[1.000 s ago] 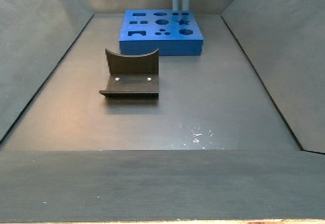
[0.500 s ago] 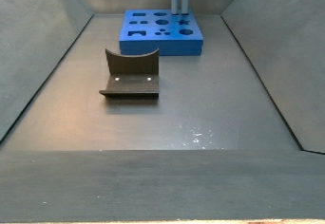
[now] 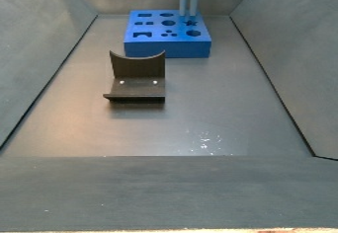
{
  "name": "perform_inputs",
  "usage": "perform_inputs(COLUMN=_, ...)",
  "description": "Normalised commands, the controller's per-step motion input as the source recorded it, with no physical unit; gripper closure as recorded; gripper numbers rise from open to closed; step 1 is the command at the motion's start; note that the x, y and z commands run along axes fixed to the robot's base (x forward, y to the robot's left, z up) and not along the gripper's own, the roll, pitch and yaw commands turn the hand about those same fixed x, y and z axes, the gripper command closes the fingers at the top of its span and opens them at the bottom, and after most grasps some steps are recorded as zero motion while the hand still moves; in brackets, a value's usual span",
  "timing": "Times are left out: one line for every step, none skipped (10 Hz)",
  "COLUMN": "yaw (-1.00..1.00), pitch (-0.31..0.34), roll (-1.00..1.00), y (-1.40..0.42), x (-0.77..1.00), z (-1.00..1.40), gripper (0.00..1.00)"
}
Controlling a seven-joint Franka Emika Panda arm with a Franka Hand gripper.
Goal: Pick up the square-circle object. Move up. Place the square-circle object on the fixture. Regrasp the square-circle object. Move to above the board. Insert the square-circle object.
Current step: Insert the square-circle object.
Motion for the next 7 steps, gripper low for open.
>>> perform_inputs(yaw=0.19, pitch=-0.271, roll=0.00, y=-0.14, x=-0.40, z=-0.15, gripper=1.00)
perform_inputs(yaw=0.12, pitch=-0.129, roll=0.00, y=-0.27, x=-0.10, z=-0.27, gripper=1.00)
perform_inputs(yaw=0.01, pitch=0.000, roll=0.23, y=-0.24, x=0.09, z=-0.24, gripper=1.00)
perform_inputs(yaw=0.00, pitch=0.000, roll=0.23, y=0.00, x=0.07, z=-0.14, gripper=1.00)
perform_inputs(yaw=0.06, pitch=0.000, roll=0.42, y=-0.06, x=0.09, z=-0.36, gripper=1.00)
perform_inputs(yaw=0.00, pitch=0.031, roll=0.67, y=-0.35, x=0.16, z=-0.55, gripper=1.00)
perform_inputs(yaw=0.00, pitch=0.100, roll=0.75, y=-0.43, x=0.22, z=-0.58, gripper=1.00)
